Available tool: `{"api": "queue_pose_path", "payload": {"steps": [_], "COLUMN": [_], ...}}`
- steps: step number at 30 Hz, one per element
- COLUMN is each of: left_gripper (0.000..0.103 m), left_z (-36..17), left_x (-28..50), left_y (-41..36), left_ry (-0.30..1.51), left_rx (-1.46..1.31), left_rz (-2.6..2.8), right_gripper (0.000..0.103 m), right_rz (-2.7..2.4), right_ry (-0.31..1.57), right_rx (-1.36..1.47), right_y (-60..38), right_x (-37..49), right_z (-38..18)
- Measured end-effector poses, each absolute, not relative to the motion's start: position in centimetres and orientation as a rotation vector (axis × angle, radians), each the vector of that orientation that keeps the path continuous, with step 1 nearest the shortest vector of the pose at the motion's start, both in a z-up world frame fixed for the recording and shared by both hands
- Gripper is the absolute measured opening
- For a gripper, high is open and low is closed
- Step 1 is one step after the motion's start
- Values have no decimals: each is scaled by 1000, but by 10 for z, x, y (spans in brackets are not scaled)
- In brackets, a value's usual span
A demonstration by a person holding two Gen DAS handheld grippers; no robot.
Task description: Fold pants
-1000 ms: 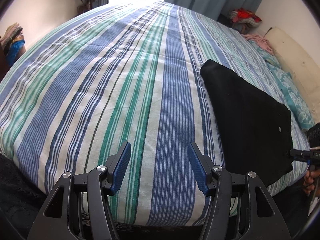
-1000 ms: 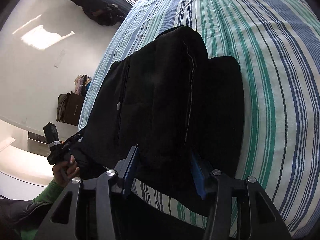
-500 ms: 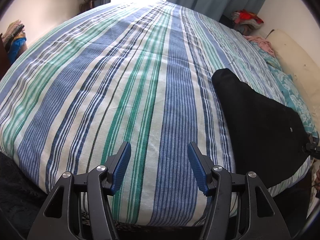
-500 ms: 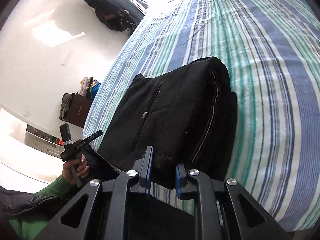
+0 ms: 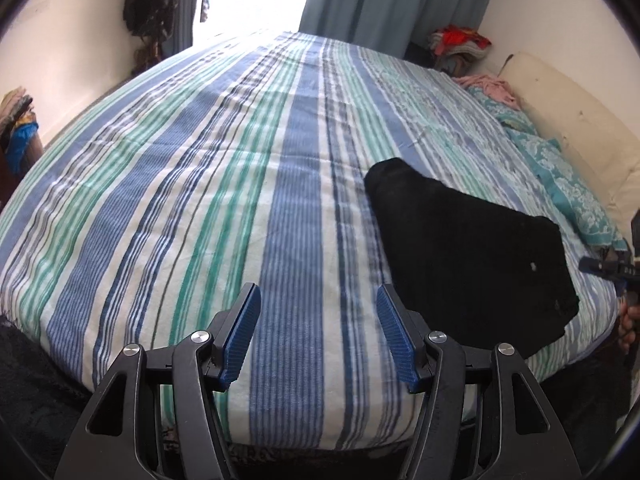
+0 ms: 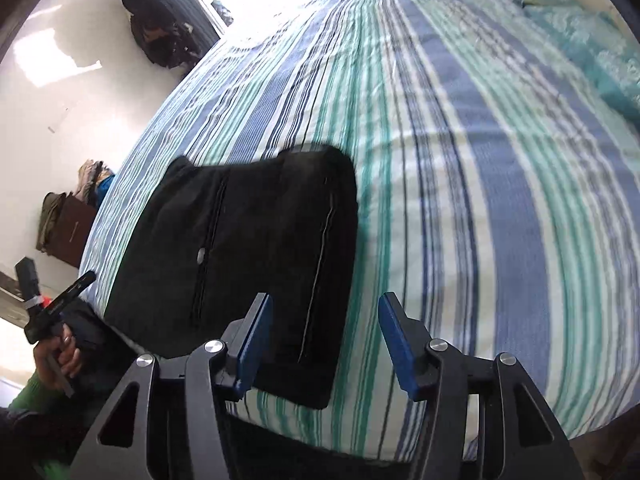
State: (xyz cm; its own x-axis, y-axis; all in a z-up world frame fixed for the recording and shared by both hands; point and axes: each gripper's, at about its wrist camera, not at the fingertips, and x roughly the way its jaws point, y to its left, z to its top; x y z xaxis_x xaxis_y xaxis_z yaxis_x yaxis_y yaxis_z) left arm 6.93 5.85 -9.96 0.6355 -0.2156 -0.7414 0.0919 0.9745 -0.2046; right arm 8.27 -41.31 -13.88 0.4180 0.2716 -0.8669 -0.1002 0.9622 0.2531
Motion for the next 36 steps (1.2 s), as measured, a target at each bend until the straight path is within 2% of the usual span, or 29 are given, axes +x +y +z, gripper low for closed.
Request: {"api": "queue_pose_path", "payload": {"steps": [4, 7, 10, 11, 13, 16, 19, 26, 28, 29, 30, 32, 36], "left_gripper": [67, 67, 67, 68, 68, 68, 69, 69, 70, 73, 74, 76, 77], "left_z": [-89, -102, -136, -142, -141, -132, -118, -114, -130, -140, -146, -146, -134], "left_x": [75, 76, 76, 73, 66, 67, 65, 66, 68, 69, 68, 67, 70], "left_y": [3, -30, -52, -55, -56, -47, -36, -49, -59, -65, -69, -68, -50], "left_ry": [848, 875, 979, 976, 945, 967, 933, 887, 934, 954, 949, 939, 958], "left_rx": [-67, 26, 151, 188, 212, 141, 74, 102, 163, 215, 256, 255, 131], "left_rz": [-312, -379, -400, -400, -403, -397, -380, -362, -365, -356, -349, -350, -351], "right_gripper": [55, 55, 52, 46, 46, 47, 55, 56, 62, 68, 70, 88, 91], "right_rz": [263, 338, 252, 193, 155, 145, 100, 30, 1, -21, -40, -94, -70], "right_ry": [939, 854, 931, 996, 1064, 1025, 978, 838, 823, 845, 898, 998, 1025], "right_rx": [157, 144, 86, 62, 78, 112, 81, 57, 52, 39, 29, 15, 268], "right_y": [-381, -339, -322, -323, -332, -339, -341, -326, -317, -312, -310, -310, -346], "right_x": [104, 121, 144, 149, 150, 143, 121, 30, 9, 3, 1, 0, -2], "right_z": [-100, -99, -142, -165, -198, -187, -160, -124, -133, -145, -162, -196, -207]}}
